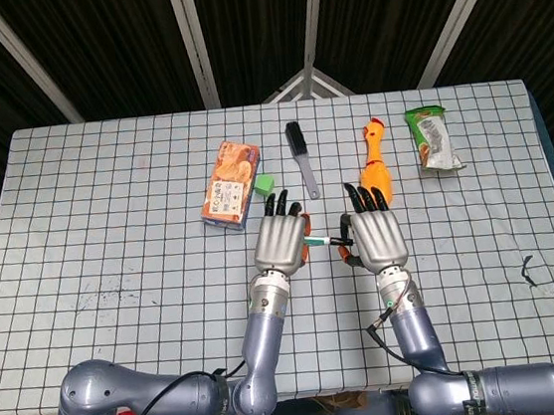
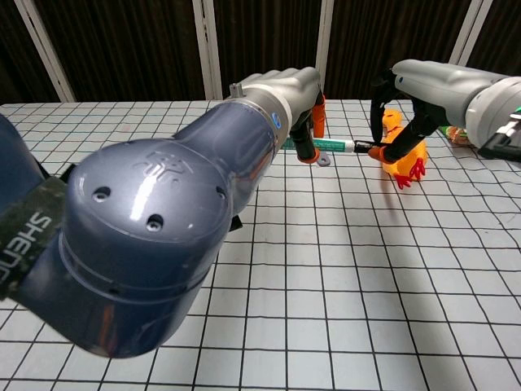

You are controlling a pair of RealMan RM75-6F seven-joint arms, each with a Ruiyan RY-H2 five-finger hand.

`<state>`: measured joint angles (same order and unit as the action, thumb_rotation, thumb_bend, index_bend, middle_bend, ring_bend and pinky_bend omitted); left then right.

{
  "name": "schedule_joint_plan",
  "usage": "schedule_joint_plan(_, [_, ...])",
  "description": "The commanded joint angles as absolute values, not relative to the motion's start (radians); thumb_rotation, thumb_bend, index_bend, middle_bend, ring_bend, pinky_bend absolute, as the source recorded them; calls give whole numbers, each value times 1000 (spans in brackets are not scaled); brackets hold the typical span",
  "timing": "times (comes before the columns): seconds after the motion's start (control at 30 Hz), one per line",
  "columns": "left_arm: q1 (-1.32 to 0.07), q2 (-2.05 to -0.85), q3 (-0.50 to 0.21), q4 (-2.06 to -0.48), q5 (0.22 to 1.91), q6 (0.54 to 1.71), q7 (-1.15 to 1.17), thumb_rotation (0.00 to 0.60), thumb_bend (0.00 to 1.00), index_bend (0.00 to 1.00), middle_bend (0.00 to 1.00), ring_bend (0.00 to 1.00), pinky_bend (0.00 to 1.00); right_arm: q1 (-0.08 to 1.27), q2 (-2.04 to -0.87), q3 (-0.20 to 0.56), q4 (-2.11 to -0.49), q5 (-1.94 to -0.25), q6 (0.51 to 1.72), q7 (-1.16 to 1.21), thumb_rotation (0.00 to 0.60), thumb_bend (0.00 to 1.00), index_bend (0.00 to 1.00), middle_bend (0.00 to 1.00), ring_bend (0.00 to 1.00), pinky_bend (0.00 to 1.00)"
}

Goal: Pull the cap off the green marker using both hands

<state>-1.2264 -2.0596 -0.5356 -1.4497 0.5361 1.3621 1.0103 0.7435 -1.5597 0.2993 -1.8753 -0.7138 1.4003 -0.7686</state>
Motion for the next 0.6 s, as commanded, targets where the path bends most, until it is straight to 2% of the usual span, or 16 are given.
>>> schedule_joint_plan(0.03, [-1226, -2059, -536, -1452, 538, 1363, 1009, 600, 526, 552, 231, 0, 0, 743, -1560, 299, -1874, -713, 1401, -768, 600, 345, 612, 48, 58, 36])
schedule_joint_plan(0.17, [-1225, -2058, -536, -1455, 540, 1363, 1007, 600, 526, 553, 232, 0, 0, 743, -1560, 298, -1873, -710, 1400, -768, 600, 345, 600, 48, 58, 36])
schedule_joint_plan(0.3, [-1227, -2060, -535, -1453, 537, 1362, 1011, 600, 526, 553, 231, 0, 0, 744, -1560, 298, -1872, -709, 1400, -771, 600, 345, 501, 48, 58, 36])
schedule_joint_plan(0.4, [-1228, -2061, -536, -1452, 534, 1360, 1012, 600, 526, 553, 232, 0, 0, 744, -1559, 299, -1873, -710, 1403, -772, 600, 345, 464, 48, 58, 36])
schedule_joint_plan(0.6, [-1226, -2062, -533, -1456, 542, 1364, 1007, 600, 526, 554, 232, 0, 0, 745, -1558, 296, -1879, -703, 1405, -781, 600, 346, 453, 48, 58, 36])
